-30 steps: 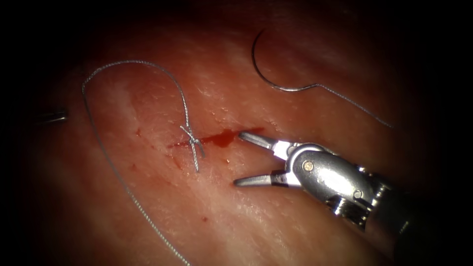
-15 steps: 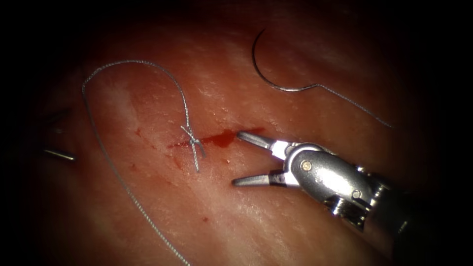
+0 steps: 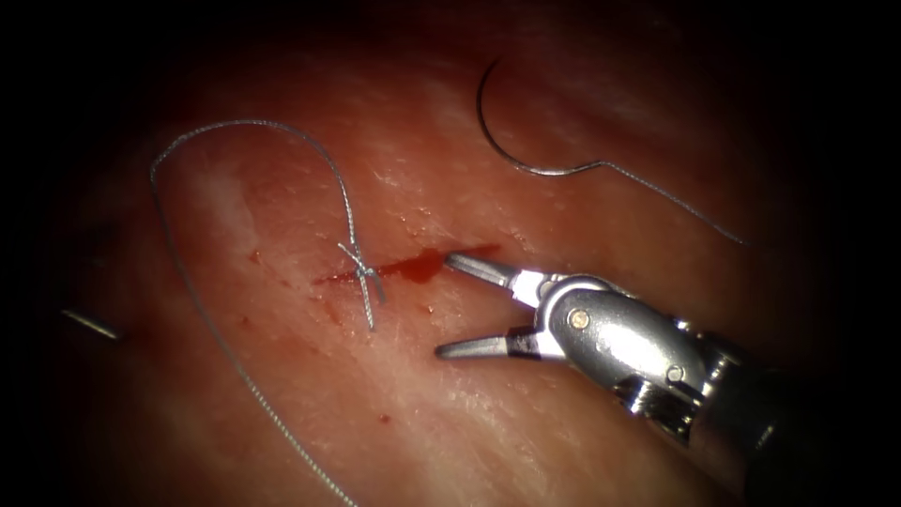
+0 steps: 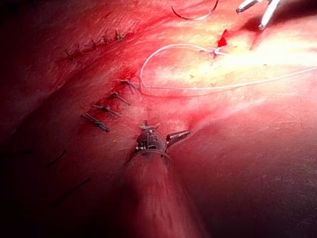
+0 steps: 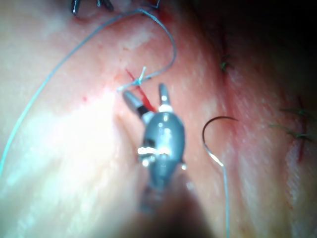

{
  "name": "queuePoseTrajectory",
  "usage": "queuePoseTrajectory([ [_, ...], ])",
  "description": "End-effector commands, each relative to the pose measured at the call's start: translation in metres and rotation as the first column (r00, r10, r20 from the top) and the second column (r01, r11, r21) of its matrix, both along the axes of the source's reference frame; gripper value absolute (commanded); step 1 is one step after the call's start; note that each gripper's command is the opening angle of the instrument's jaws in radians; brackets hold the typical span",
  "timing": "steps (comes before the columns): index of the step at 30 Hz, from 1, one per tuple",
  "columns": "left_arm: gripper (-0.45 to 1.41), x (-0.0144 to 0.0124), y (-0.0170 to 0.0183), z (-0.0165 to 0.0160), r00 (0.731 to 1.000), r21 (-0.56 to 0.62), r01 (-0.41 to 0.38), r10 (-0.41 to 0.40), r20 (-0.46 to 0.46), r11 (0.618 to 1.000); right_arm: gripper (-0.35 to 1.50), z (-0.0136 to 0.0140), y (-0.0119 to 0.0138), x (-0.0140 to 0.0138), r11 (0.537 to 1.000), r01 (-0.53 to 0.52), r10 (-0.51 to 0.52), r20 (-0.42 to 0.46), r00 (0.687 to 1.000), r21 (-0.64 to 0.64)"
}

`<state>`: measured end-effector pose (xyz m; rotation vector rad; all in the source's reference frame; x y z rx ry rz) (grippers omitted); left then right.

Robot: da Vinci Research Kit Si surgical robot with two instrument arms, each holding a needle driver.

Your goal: Wound Closure

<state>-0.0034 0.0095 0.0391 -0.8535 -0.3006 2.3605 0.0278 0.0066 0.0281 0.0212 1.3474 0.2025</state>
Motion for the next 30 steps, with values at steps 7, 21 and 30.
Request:
queuePoseTrajectory([
  [7,0.91,-0.0004,0.0007,-0.0039,1.000,0.007,0.018,-0.018,-0.012,1.000,1.38,0.0005,0.0005,0.0006,1.000,0.001,-0.001,-0.002,1.000,-0.004],
  [21,0.91,-0.0143,0.0038,-0.0175,0.950,-0.189,0.055,0.007,0.312,0.980,1.38,0.0003,0.0005,0.0001,1.000,0.002,-0.002,-0.005,1.000,0.003],
  [30,0.89,-0.0220,0.0017,-0.0142,0.920,-0.215,-0.043,0.123,0.371,0.976,1.38,-0.0005,0.0005,-0.0007,1.000,0.005,-0.005,-0.008,1.000,0.014],
])
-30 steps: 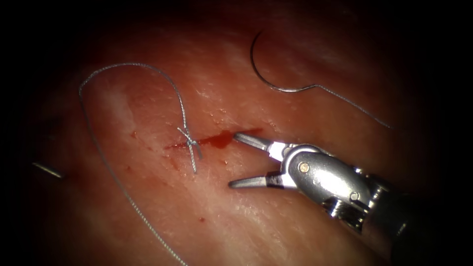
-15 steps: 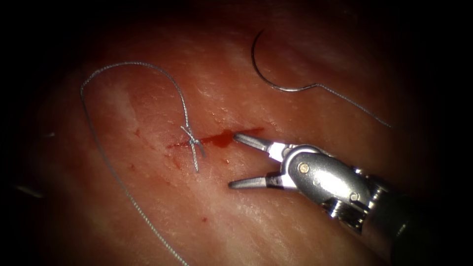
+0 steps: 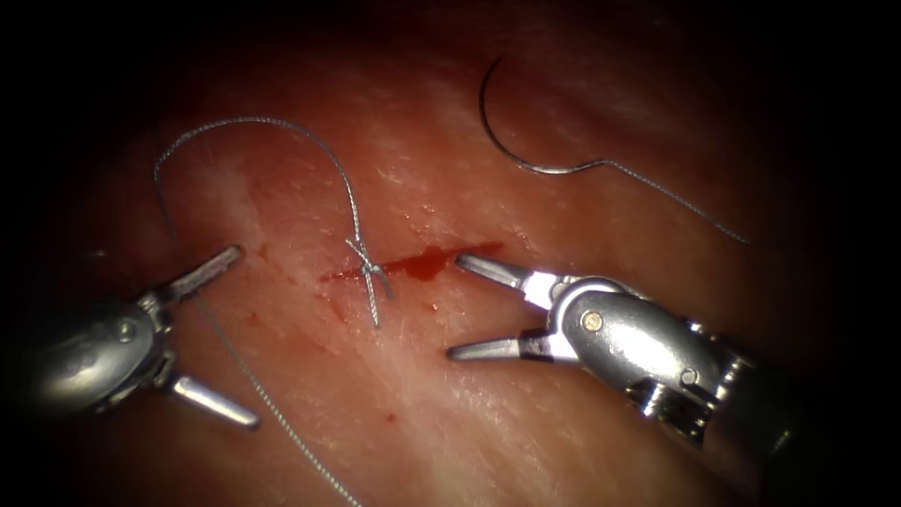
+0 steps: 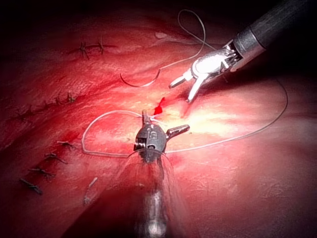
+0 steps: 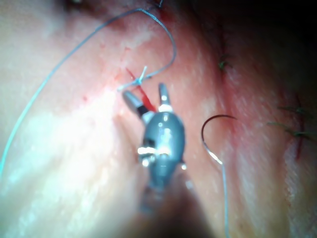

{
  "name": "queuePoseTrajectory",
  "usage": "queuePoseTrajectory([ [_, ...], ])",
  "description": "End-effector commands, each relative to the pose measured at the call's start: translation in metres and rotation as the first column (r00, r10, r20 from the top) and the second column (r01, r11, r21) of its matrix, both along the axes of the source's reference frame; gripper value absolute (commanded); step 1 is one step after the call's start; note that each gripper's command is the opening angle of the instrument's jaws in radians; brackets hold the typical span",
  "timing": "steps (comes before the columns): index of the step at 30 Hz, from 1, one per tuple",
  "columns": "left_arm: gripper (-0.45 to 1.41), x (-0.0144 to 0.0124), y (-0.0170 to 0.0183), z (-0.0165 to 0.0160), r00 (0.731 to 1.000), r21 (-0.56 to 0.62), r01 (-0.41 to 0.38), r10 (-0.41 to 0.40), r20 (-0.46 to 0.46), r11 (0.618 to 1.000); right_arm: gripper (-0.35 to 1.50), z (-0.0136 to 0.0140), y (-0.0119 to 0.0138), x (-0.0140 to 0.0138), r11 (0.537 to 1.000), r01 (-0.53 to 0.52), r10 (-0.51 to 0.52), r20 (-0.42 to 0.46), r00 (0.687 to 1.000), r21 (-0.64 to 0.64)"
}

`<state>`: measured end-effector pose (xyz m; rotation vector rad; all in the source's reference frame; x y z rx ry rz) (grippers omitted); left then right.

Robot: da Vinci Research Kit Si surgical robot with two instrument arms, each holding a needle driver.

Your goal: Wound Closure

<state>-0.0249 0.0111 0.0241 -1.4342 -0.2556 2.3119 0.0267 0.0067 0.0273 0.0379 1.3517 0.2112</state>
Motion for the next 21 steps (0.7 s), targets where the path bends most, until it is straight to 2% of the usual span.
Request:
queuePoseTrajectory([
  [1,0.89,-0.0009,-0.0004,0.0013,1.000,0.002,-0.029,0.029,-0.007,1.000,1.38,0.0002,0.0004,0.0004,1.000,0.003,-0.003,-0.002,1.000,-0.002],
  [5,0.88,-0.0017,-0.0022,0.0037,0.993,-0.004,-0.117,0.117,-0.015,0.993,1.38,0.0000,0.0003,0.0001,1.000,0.005,-0.005,-0.004,1.000,-0.001],
  [7,0.88,-0.0018,-0.0023,0.0045,0.992,0.009,-0.128,0.128,-0.004,0.992,1.38,-0.0001,0.0005,-0.0001,1.000,0.006,-0.006,-0.004,1.000,0.000],
  [12,0.84,-0.0027,-0.0005,0.0057,0.995,0.027,-0.100,0.099,0.022,0.995,1.35,-0.0001,0.0012,-0.0012,1.000,-0.008,0.008,-0.001,1.000,0.004],
  [13,0.84,-0.0035,0.0006,0.0063,0.997,0.020,-0.075,0.074,0.030,0.997,1.33,-0.0001,0.0013,-0.0019,1.000,-0.019,0.019,0.003,1.000,0.003],
  [21,0.78,-0.0065,0.0046,0.0071,0.998,0.027,-0.038,0.036,0.056,0.999,1.28,-0.0001,0.0010,-0.0047,0.998,-0.052,0.052,0.024,0.998,0.018],
])
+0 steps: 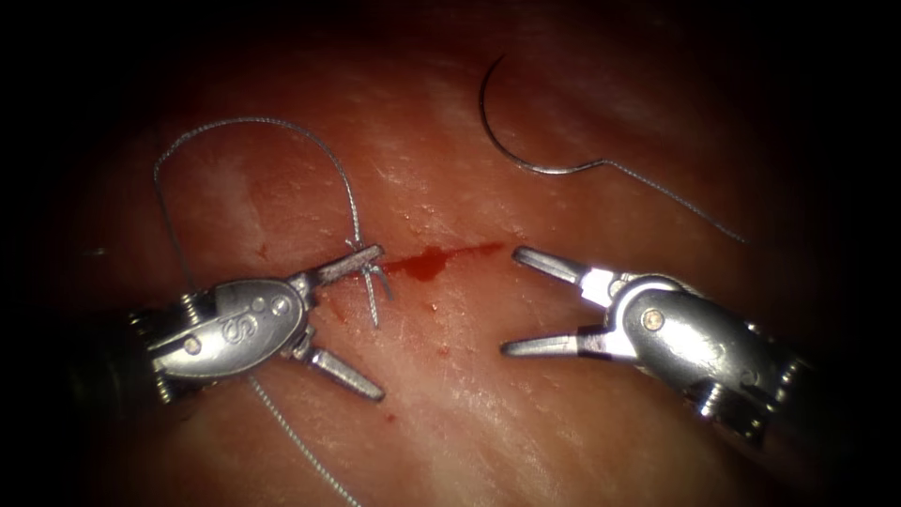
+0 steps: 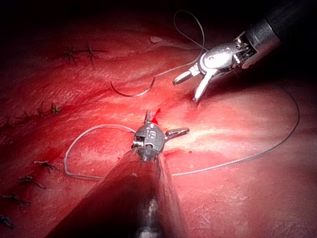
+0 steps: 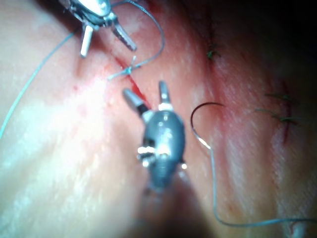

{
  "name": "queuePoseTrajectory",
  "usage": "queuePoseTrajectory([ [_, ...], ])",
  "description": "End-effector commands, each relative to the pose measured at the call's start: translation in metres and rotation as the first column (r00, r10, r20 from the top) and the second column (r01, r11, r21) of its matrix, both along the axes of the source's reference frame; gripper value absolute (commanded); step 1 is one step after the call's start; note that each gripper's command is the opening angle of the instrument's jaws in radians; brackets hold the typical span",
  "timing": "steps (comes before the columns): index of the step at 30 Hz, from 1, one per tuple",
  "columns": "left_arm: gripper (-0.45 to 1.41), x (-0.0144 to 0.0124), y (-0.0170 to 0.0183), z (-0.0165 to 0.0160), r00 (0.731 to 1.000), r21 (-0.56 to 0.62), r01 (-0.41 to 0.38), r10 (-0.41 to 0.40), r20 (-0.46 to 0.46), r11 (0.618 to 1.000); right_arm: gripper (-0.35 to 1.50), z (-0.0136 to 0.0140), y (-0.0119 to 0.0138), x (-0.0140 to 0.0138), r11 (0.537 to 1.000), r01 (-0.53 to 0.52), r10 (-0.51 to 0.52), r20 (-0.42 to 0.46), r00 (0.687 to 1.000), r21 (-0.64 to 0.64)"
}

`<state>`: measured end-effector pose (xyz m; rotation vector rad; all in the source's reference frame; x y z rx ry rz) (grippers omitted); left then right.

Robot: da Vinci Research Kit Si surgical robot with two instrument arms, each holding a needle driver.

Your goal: Wound Closure

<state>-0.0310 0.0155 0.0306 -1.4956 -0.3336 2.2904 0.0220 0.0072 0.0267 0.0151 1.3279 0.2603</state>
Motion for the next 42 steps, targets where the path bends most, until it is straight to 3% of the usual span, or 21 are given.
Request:
queuePoseTrajectory([
  [1,0.78,-0.0009,0.0009,0.0007,1.000,0.002,0.007,-0.007,-0.007,1.000,1.28,0.0005,0.0004,-0.0006,1.000,-0.011,0.011,0.005,1.000,0.011],
  [4,0.78,-0.0019,0.0036,0.0013,0.999,-0.012,0.034,-0.034,-0.040,0.999,1.28,0.0004,0.0004,-0.0015,1.000,-0.006,0.006,0.035,0.999,0.016],
  [6,0.78,-0.0025,0.0058,0.0021,0.998,-0.018,0.036,-0.037,-0.045,0.999,1.08,0.0004,0.0006,-0.0022,0.999,0.025,-0.025,0.027,0.999,0.030],
  [10,0.78,-0.0029,0.0078,0.0028,0.999,-0.011,0.035,-0.036,-0.039,0.999,0.98,0.0002,0.0012,-0.0027,0.999,0.029,-0.030,0.029,0.999,0.042],
  [11,0.79,-0.0032,0.0093,0.0032,0.999,0.000,0.029,-0.029,-0.026,1.000,0.83,0.0000,0.0010,-0.0033,0.999,-0.017,0.014,0.092,0.996,0.035],
  [15,0.78,-0.0032,0.0113,0.0037,1.000,0.012,0.020,-0.020,-0.009,1.000,0.79,-0.0002,0.0009,-0.0036,1.000,-0.008,0.006,0.158,0.987,0.010],
  [18,0.71,-0.0030,0.0136,0.0042,0.999,0.039,-0.029,0.030,-0.024,0.999,0.81,-0.0003,0.0005,-0.0036,1.000,0.026,-0.028,0.152,0.988,0.012],
  [21,0.69,-0.0030,0.0159,0.0052,0.987,0.041,-0.136,0.139,-0.083,0.990,0.86,-0.0005,0.0003,-0.0037,0.999,0.034,-0.036,0.143,0.989,0.014],
  [25,0.66,-0.0035,0.0182,0.0068,0.938,0.015,-0.305,0.303,-0.169,0.952,0.94,-0.0004,0.0003,-0.0036,0.999,0.032,-0.033,0.138,0.990,0.012],
  [26,0.64,-0.0038,0.0191,0.0080,0.906,0.003,-0.381,0.374,-0.197,0.925,0.98,-0.0003,0.0002,-0.0037,0.999,0.033,-0.034,0.137,0.990,0.011],
  [29,0.61,-0.0038,0.0197,0.0095,0.851,-0.008,-0.484,0.468,-0.239,0.875,0.98,-0.0003,0.0001,-0.0037,0.999,0.031,-0.032,0.135,0.990,0.009],
  [31,0.57,-0.0037,0.0196,0.0107,0.794,-0.032,-0.578,0.553,-0.253,0.815,0.98,-0.0003,0.0001,-0.0036,1.000,0.025,-0.026,0.129,0.991,0.006],
  [37,0.54,-0.0033,0.0203,0.0135,0.676,-0.084,-0.729,0.695,-0.247,0.679,1.01,-0.0002,0.0000,-0.0033,1.000,0.017,-0.017,0.120,0.993,0.003],
  [42,0.44,-0.0038,0.0208,0.0141,0.655,-0.102,-0.750,0.714,-0.247,0.653,1.01,-0.0001,-0.0002,-0.0029,1.000,0.015,-0.015,0.108,0.994,0.000],
])
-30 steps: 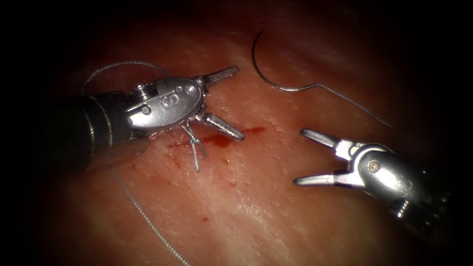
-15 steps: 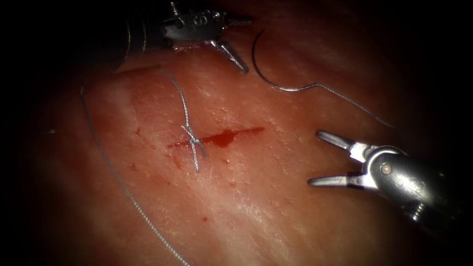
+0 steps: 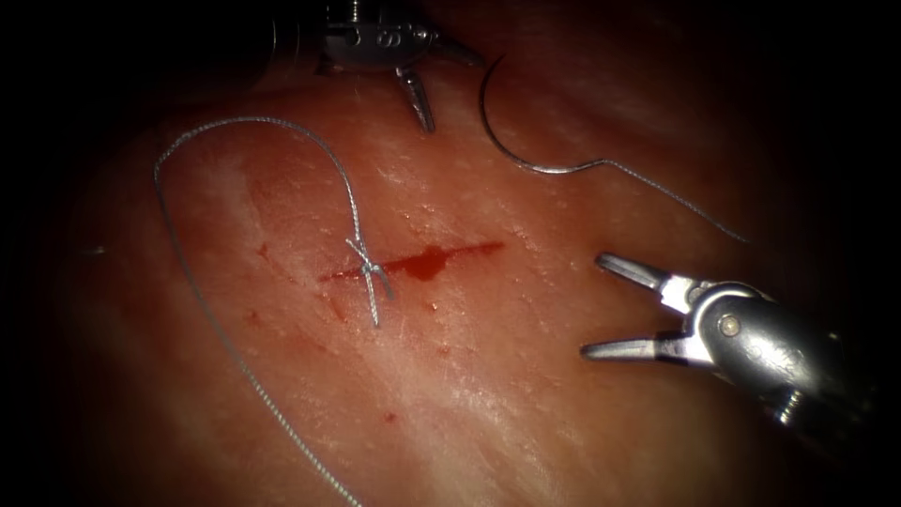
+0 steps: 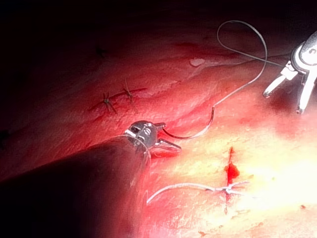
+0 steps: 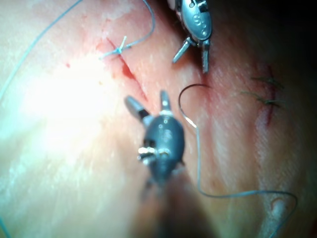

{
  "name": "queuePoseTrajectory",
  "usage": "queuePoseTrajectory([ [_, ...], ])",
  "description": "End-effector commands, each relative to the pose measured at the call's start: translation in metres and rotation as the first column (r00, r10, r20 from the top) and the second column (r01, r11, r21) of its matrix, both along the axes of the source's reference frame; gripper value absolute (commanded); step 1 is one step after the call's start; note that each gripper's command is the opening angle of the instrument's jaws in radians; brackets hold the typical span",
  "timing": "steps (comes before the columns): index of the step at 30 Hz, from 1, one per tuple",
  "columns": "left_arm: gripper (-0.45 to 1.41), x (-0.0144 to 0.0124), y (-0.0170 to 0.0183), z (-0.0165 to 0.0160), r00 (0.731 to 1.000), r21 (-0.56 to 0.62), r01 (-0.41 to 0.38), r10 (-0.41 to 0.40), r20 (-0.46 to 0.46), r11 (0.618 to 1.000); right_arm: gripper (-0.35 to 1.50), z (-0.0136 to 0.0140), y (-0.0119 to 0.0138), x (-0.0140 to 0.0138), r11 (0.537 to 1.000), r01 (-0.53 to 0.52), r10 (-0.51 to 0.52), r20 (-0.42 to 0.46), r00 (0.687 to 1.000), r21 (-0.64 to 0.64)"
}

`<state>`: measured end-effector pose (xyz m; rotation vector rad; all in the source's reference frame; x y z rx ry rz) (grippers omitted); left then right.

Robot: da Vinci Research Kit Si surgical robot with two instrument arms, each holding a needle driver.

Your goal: Wound Closure

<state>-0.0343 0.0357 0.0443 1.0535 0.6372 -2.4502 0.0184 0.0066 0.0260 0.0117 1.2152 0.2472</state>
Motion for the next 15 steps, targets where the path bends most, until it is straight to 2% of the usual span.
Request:
queuePoseTrajectory([
  [1,0.44,-0.0008,0.0007,0.0005,1.000,-0.005,0.002,-0.002,0.003,1.000,1.01,0.0006,0.0004,0.0008,1.000,0.003,-0.003,-0.006,1.000,-0.004],
  [7,0.31,-0.0024,0.0002,0.0013,0.998,-0.042,-0.046,0.048,0.027,0.998,1.01,0.0008,0.0002,0.0010,1.000,0.001,-0.001,-0.005,1.000,-0.006],
  [13,0.29,-0.0044,-0.0007,0.0026,0.996,-0.059,-0.086,0.087,0.014,0.995,1.01,0.0008,0.0001,0.0010,1.000,0.002,-0.002,-0.005,1.000,-0.007],
  [15,0.29,-0.0044,-0.0009,0.0032,0.992,-0.063,-0.130,0.130,-0.007,0.990,1.01,0.0008,0.0001,0.0011,1.000,0.006,-0.006,-0.007,1.000,-0.012],
])
